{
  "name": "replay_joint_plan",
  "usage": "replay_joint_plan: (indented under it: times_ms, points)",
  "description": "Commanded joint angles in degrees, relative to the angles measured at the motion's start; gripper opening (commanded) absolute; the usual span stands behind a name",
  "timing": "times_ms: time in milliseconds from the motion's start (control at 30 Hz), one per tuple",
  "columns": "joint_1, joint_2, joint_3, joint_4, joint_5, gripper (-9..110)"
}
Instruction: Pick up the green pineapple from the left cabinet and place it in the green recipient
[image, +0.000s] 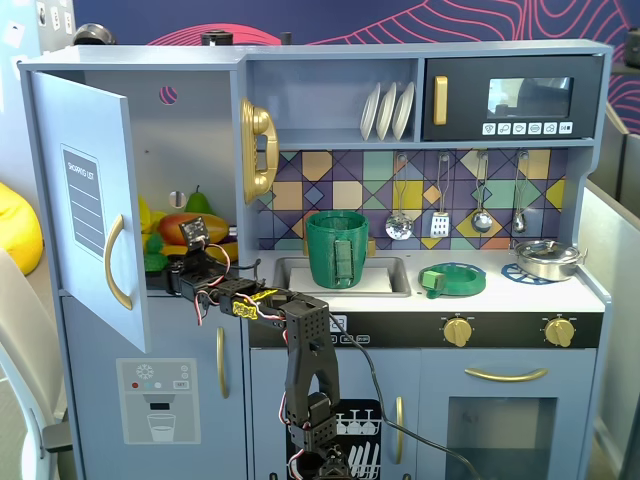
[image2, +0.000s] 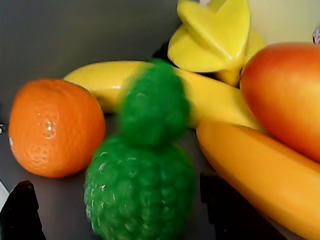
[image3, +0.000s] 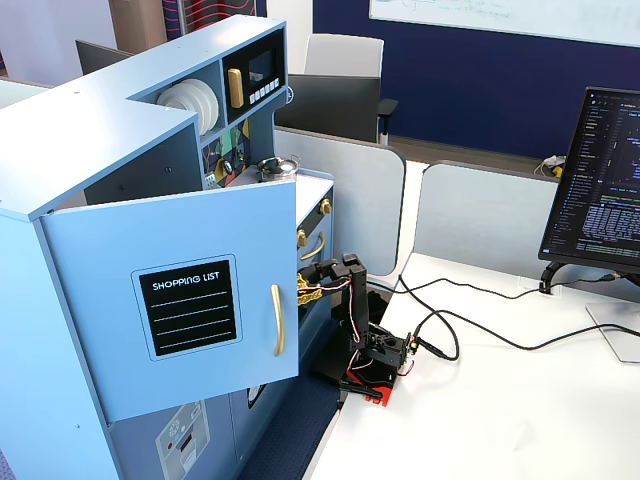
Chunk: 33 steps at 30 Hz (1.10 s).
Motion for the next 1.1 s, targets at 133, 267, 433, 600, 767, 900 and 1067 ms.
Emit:
replay_joint_plan:
  times_ms: [133, 267, 433, 600, 767, 900, 1067]
  points:
    - [0.1, -0.6, -5.1, 0.1, -0.3, 20]
    - [0.1, -0.7, -5.4, 0.5, 2.4, 0]
    - [-0.2, -0.6, -6.6, -0.1, 3.3, 0]
    - [0.9, 0.4, -7.9, 1.9, 1.6, 0]
    - [2.2, 10.9, -3.0, 6.7, -6.9, 0]
    - [2.5, 27.0, 11.2, 11.4, -13.7, 0]
    - [3.4, 42.3, 19.1, 17.9, -16.7, 0]
